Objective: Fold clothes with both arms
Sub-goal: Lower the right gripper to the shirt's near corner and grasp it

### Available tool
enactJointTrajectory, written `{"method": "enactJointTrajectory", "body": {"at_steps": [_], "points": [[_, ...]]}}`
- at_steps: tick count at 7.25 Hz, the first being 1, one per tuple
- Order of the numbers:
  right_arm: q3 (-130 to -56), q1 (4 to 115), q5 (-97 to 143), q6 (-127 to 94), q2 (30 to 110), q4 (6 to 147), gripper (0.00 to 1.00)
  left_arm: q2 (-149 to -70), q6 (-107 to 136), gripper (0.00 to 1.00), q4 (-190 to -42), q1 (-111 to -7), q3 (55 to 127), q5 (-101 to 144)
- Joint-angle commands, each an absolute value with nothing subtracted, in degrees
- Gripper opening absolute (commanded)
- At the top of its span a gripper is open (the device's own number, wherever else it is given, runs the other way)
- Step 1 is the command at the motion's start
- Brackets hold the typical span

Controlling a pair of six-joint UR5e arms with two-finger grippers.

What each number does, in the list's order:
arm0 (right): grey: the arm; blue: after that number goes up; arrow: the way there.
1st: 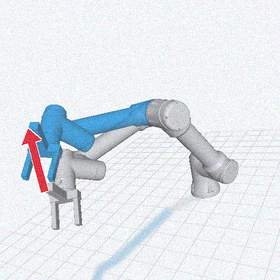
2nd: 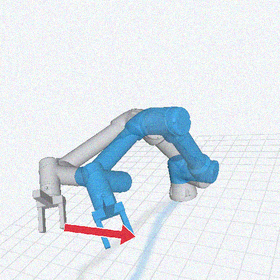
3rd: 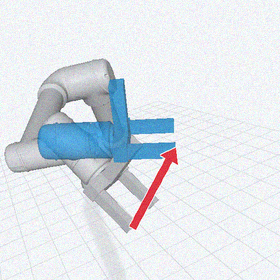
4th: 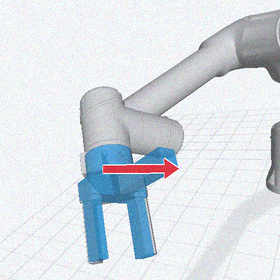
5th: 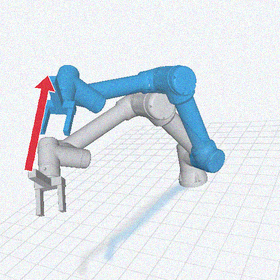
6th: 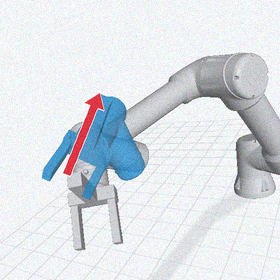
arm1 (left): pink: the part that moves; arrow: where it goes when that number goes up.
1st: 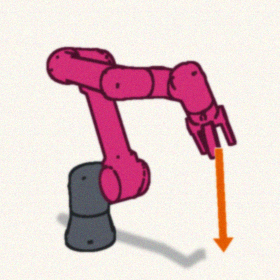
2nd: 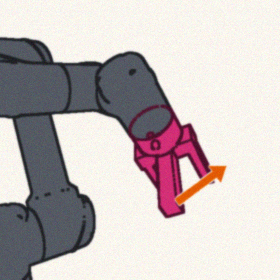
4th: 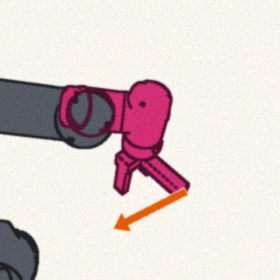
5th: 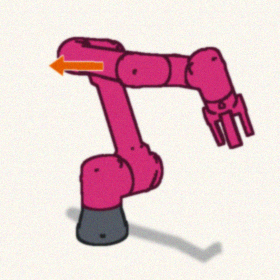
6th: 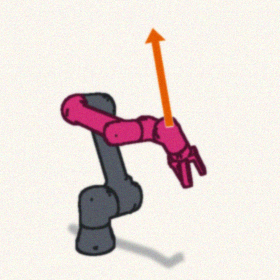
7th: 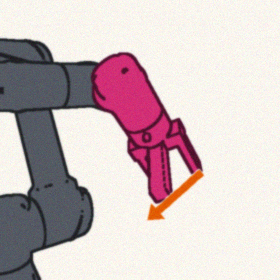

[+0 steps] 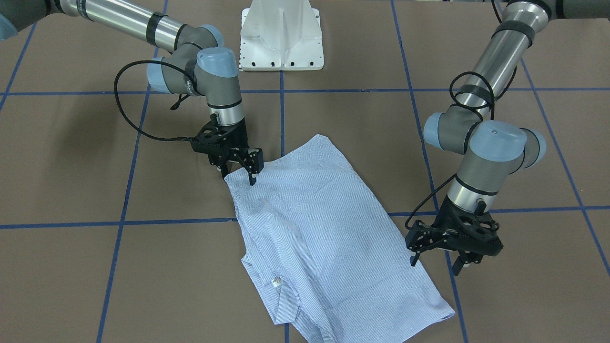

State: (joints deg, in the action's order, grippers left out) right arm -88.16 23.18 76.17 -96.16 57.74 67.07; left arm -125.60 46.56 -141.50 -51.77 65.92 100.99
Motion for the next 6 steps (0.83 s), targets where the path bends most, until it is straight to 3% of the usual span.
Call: {"method": "enactJointTrajectory", "body": {"at_steps": [1, 3, 4, 5, 6], "points": [[-87.81, 23.38, 75.94, -95.63, 56.87, 67.15, 0.4, -125.6, 46.58, 1.0, -141.5, -51.77, 65.92, 100.99], [-85.97, 23.47, 75.76, -95.45, 55.99, 67.15, 0.4, -125.6, 46.5, 1.0, -141.5, -51.77, 65.92, 100.99], [-85.7, 23.81, 75.76, -95.45, 55.55, 67.24, 0.27, -125.6, 46.58, 1.0, -141.5, -51.77, 65.92, 100.99], [-85.61, 24.34, 75.76, -95.45, 55.46, 67.24, 0.0, -125.6, 46.58, 1.0, -141.5, -51.85, 66.0, 100.99], [-85.61, 24.87, 75.85, -95.36, 55.46, 67.24, 0.0, -125.6, 46.58, 1.0, -141.5, -51.77, 66.01, 100.99]]}}
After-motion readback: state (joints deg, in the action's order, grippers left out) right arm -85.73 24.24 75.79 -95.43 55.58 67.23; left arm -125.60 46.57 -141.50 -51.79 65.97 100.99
